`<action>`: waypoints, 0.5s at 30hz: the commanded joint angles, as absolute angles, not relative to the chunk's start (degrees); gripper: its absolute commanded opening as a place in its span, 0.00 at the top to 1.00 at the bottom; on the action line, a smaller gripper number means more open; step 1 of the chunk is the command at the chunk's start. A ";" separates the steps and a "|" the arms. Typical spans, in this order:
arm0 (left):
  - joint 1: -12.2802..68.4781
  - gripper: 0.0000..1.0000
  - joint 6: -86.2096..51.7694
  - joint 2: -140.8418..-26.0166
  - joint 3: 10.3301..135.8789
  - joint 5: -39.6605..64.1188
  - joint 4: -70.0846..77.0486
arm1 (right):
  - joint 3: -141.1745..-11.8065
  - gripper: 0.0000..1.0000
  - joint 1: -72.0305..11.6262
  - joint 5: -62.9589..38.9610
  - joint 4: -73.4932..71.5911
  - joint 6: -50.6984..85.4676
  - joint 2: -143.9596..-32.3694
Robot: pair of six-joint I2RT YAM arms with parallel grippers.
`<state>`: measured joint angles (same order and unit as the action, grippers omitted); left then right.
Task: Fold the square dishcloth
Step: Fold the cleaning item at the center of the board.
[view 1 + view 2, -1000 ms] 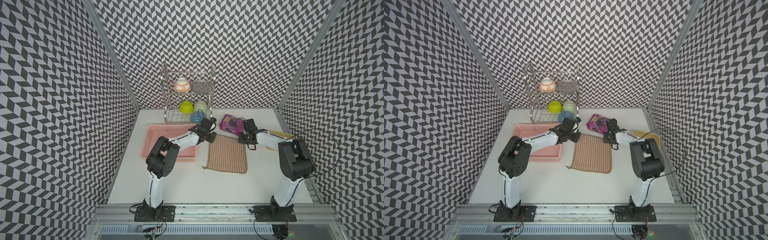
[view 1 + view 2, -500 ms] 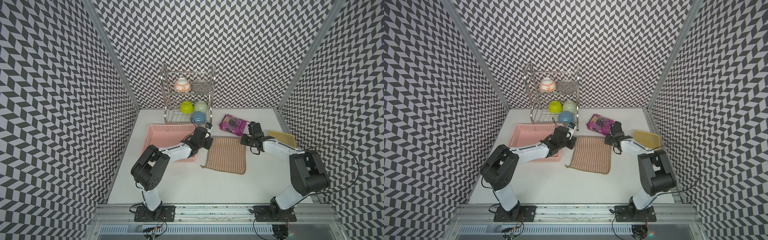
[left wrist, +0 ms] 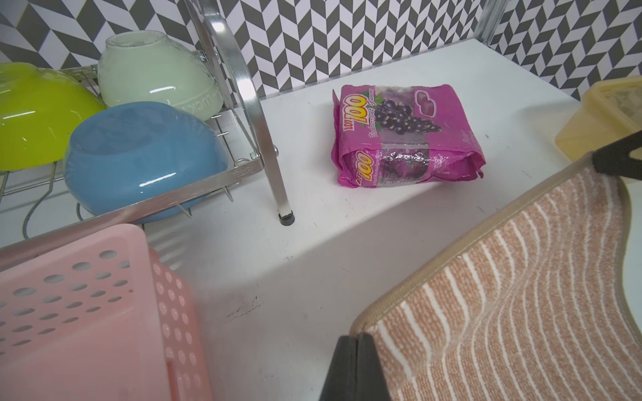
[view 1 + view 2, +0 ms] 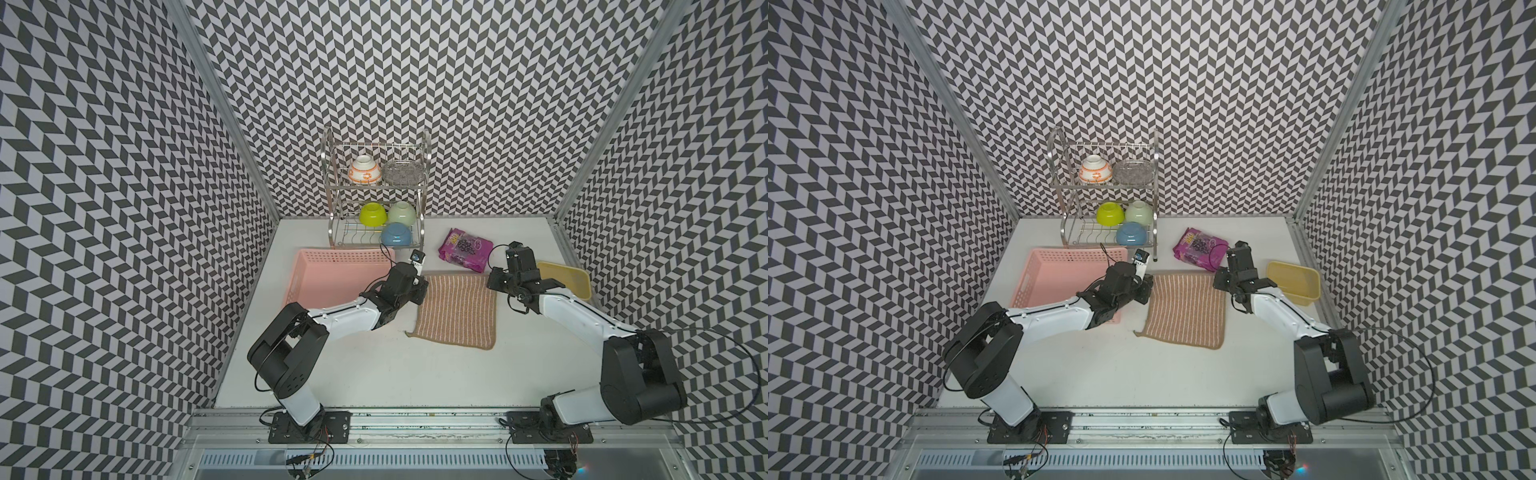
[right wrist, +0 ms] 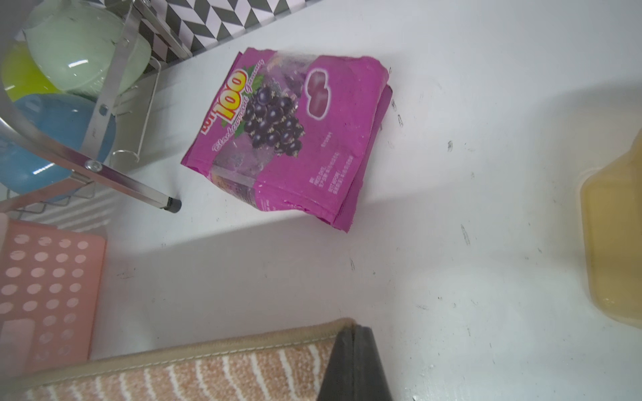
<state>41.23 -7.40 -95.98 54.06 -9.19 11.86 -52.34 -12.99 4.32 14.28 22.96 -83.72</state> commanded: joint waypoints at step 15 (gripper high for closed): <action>40.78 1.00 -5.33 -95.93 52.00 -10.52 16.41 | -50.24 1.00 -12.73 3.40 10.83 23.79 -85.88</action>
